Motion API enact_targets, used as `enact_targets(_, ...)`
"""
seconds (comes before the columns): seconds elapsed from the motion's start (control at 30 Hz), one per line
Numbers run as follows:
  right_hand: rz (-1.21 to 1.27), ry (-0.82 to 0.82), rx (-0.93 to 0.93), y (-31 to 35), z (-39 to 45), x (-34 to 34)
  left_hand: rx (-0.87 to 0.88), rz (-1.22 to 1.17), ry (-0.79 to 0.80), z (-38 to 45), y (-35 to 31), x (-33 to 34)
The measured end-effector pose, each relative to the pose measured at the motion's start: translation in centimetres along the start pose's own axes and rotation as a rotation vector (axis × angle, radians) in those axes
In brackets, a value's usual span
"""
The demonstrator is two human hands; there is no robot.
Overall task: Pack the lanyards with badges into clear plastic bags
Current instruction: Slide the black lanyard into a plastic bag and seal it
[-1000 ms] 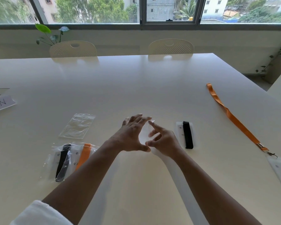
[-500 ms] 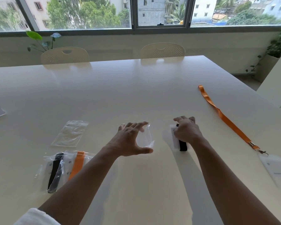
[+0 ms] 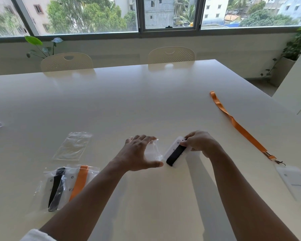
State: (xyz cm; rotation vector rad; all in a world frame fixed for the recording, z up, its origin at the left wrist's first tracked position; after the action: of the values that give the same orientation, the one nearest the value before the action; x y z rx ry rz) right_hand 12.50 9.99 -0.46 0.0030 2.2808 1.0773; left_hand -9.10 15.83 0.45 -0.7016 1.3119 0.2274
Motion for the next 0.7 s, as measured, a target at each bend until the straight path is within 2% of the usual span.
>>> enact_targets(0.33,0.438,-0.006,0.023,0.1,0.3,-1.4,-0.033,-0.006,-0.012,-0.3,0.2,0.4)
enact_targets(0.7,0.441,0.192,-0.015,0.9,-1.5,2.7,-0.05,-0.044,-0.074,-0.2,-1.2,-0.1)
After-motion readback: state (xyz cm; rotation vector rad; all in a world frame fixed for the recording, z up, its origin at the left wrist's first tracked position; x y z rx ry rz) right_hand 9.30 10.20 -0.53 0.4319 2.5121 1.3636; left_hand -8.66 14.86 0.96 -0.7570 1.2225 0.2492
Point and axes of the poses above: each hand's wrist, its own z-axis towards the middle knuckle, its own x-axis out of the palm, y = z × x, the point moved 9 cm from there along z, towards the middle knuckle, and after that the axes turned 9 degrees about x, right-handed, at the moved point
